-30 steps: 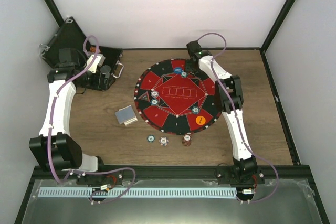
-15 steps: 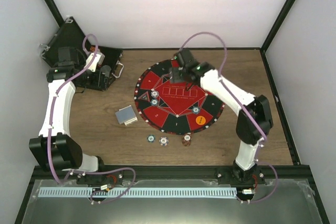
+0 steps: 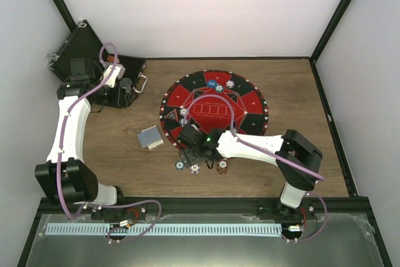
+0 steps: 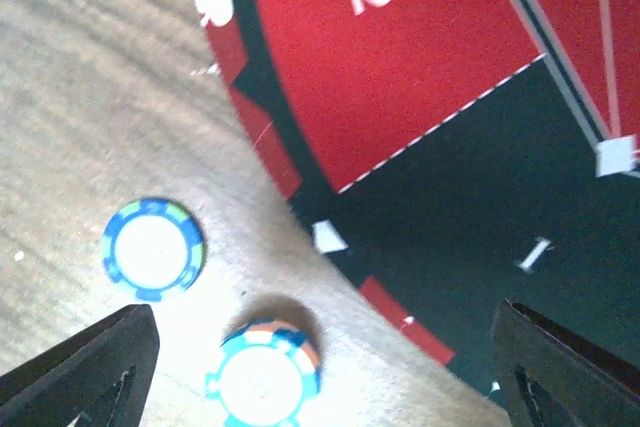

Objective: Distribute texas hold em gaming equipment

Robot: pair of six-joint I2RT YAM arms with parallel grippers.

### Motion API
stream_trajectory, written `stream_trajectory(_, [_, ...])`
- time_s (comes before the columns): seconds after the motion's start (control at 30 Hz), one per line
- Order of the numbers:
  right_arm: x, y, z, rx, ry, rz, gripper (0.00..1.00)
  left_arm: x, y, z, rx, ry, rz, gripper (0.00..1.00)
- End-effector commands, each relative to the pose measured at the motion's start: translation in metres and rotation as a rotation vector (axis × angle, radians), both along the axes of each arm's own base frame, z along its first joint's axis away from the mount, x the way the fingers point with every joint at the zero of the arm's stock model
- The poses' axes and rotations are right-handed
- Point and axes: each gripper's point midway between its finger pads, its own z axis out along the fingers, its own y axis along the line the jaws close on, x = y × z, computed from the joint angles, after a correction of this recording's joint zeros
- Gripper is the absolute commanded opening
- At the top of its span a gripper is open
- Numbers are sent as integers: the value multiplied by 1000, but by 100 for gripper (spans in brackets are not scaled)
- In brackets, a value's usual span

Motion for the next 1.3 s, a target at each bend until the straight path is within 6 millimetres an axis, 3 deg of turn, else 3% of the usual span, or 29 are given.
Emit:
stream_trajectory(0.0, [-14,14,7,84,12,-17,93,0,0,8,-10,-30,9,100])
stream_trajectory(0.57, [-42,13,-17,57,83,30,91,1,1,4,-3,-24,8,100])
stream_trajectory(0.8, [-58,9,-34,23,122,52,82,1,1,5,-6,-26,10,100])
stream_trajectory(1.27, [-57,10,-53,-16,132,60,65,1,3,12,5,-38,15,100])
